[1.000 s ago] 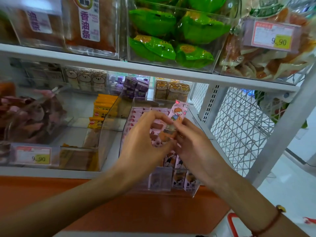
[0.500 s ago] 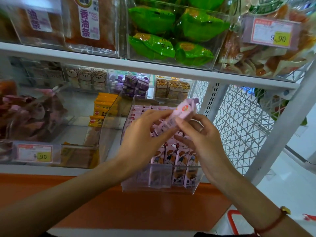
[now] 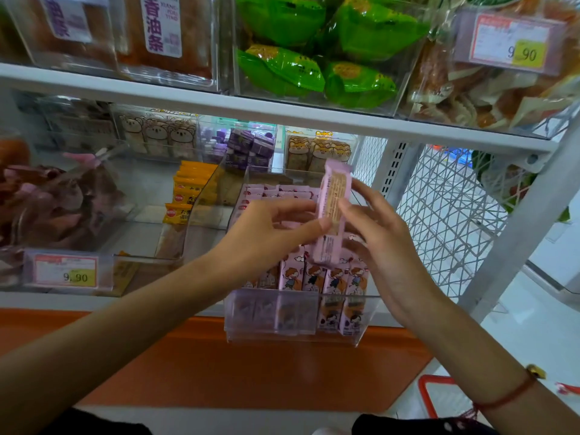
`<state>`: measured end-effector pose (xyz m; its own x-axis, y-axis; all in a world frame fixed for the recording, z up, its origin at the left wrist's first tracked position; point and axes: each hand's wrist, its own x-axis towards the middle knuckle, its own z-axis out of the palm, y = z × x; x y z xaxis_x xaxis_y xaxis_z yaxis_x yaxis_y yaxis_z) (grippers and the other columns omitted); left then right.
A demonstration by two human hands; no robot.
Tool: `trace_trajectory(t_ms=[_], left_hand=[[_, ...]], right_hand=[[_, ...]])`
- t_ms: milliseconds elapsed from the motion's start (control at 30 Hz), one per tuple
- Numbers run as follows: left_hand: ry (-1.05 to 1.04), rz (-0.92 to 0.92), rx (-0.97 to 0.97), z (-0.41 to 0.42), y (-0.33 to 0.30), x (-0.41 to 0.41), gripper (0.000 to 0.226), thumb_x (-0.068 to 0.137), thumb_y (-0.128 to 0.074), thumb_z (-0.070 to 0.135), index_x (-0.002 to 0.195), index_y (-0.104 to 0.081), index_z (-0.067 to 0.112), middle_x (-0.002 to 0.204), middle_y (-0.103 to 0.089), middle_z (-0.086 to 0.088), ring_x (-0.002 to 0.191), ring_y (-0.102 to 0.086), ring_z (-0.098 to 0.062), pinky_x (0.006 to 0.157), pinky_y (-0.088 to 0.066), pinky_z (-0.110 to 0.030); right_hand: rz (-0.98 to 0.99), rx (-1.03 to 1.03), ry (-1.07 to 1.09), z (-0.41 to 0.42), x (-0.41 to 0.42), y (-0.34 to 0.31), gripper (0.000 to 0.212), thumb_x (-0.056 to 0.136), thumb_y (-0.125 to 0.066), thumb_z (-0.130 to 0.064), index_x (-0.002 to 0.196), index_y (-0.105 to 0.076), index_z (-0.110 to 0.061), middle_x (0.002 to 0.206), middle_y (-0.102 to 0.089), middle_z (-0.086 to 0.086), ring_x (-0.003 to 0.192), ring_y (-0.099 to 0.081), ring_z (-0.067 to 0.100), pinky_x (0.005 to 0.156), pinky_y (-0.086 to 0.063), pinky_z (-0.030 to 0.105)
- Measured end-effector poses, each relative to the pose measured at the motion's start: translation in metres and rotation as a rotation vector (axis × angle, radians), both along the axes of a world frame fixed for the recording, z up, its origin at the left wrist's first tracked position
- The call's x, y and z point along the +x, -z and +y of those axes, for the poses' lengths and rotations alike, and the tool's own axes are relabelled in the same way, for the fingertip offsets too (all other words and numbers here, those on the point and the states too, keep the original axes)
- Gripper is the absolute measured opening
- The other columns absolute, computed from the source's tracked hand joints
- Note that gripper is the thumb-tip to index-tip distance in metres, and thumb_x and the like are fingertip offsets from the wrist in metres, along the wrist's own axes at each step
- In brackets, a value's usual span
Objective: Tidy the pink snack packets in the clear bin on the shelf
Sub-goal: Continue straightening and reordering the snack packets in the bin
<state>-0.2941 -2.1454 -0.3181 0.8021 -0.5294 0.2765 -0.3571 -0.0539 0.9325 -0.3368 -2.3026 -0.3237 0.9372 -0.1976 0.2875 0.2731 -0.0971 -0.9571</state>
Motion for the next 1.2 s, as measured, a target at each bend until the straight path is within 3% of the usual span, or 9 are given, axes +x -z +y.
trace_trajectory(t_ms=[133,333,533,667,767,867,967,1100,1200], left_hand=[[-0.096,-0.238,-0.018,0.0023,0.0031,0.0023,0.036,0.081,-0.070,0.018,0.109,-0.059,0.037,0.105,-0.065,0.022,0.100,-0.062,0.006,0.082,-0.050,-0.010],[-0.146,-0.337,-0.013,0.0026,0.0077,0.0070,0.039,0.082,-0.069,0.002,0.108,-0.058,0.030,0.111,-0.063,0.018,0.107,-0.058,0.005,0.091,-0.047,-0.011],[-0.034,-0.244,-0.028,-0.0004,0.0084,0.0021,0.041,0.086,-0.065,0.013,0.122,-0.055,0.029,0.114,-0.064,0.016,0.106,-0.060,0.005,0.084,-0.049,-0.010],[-0.079,-0.027,-0.163,-0.0015,0.0065,0.0012,0.032,0.089,-0.060,0.019,0.120,-0.053,0.021,0.109,-0.067,0.007,0.094,-0.068,-0.005,0.075,-0.055,-0.017],[-0.122,0.166,-0.259,-0.0009,0.0034,0.0018,0.035,0.086,-0.062,0.030,0.117,-0.055,0.013,0.099,-0.072,0.002,0.084,-0.072,-0.009,0.063,-0.055,-0.016],[-0.141,0.168,-0.244,-0.0008,0.0029,0.0021,0.050,0.075,-0.067,0.040,0.118,-0.055,0.016,0.104,-0.072,0.002,0.087,-0.071,-0.009,0.067,-0.057,-0.019],[-0.127,0.201,-0.289,0.0018,0.0023,0.0044,0.062,0.073,-0.068,0.039,0.128,-0.048,0.020,0.117,-0.066,0.002,0.098,-0.068,-0.007,0.074,-0.056,-0.019],[-0.093,0.240,-0.369,0.0042,0.0004,0.0064,0.045,0.086,-0.064,0.022,0.129,-0.049,0.020,0.107,-0.072,-0.002,0.097,-0.070,-0.013,0.077,-0.057,-0.022],[-0.195,0.240,-0.370,0.0031,-0.0001,0.0060,0.055,0.078,-0.072,0.030,0.127,-0.049,0.018,0.110,-0.069,-0.006,0.088,-0.071,-0.011,0.069,-0.056,-0.020]], right_hand=[[-0.114,-0.062,-0.057,-0.0021,-0.0047,-0.0021,0.043,0.083,-0.064,-0.005,0.114,-0.053,-0.033,0.103,-0.072,-0.005,0.102,-0.065,0.007,0.080,-0.053,0.021],[-0.209,-0.138,-0.083,0.0031,-0.0095,-0.0031,0.037,0.068,-0.071,-0.018,0.099,-0.053,-0.024,0.107,-0.069,0.002,0.109,-0.063,0.018,0.101,-0.046,0.046],[-0.188,-0.210,-0.042,0.0020,-0.0090,-0.0013,0.046,0.082,-0.069,-0.006,0.116,-0.054,-0.033,0.114,-0.066,-0.004,0.114,-0.059,0.015,0.101,-0.044,0.046],[-0.111,-0.354,-0.010,0.0020,-0.0086,0.0025,0.073,0.072,-0.074,-0.035,0.136,-0.038,-0.037,0.127,-0.053,-0.014,0.121,-0.049,0.001,0.100,-0.042,0.025],[-0.148,-0.406,0.006,0.0064,-0.0098,0.0051,0.056,0.073,-0.076,-0.031,0.122,-0.048,-0.035,0.115,-0.057,-0.017,0.108,-0.056,-0.001,0.084,-0.049,0.015],[-0.176,-0.339,0.025,0.0071,-0.0086,0.0036,0.035,0.078,-0.071,-0.028,0.108,-0.055,-0.034,0.104,-0.064,-0.013,0.097,-0.063,0.003,0.076,-0.053,0.016],[-0.053,-0.159,-0.014,0.0024,-0.0066,0.0023,0.027,0.084,-0.063,-0.029,0.111,-0.062,-0.029,0.099,-0.069,-0.008,0.089,-0.068,0.007,0.072,-0.052,0.016],[0.116,-0.027,-0.109,-0.0011,-0.0051,0.0033,0.045,0.084,-0.060,-0.034,0.126,-0.058,-0.017,0.111,-0.065,0.005,0.093,-0.067,0.016,0.077,-0.050,0.026],[0.052,-0.222,-0.046,0.0015,-0.0073,0.0014,0.066,0.064,-0.065,-0.053,0.124,-0.056,-0.028,0.116,-0.063,-0.006,0.098,-0.064,0.008,0.081,-0.055,0.026]])
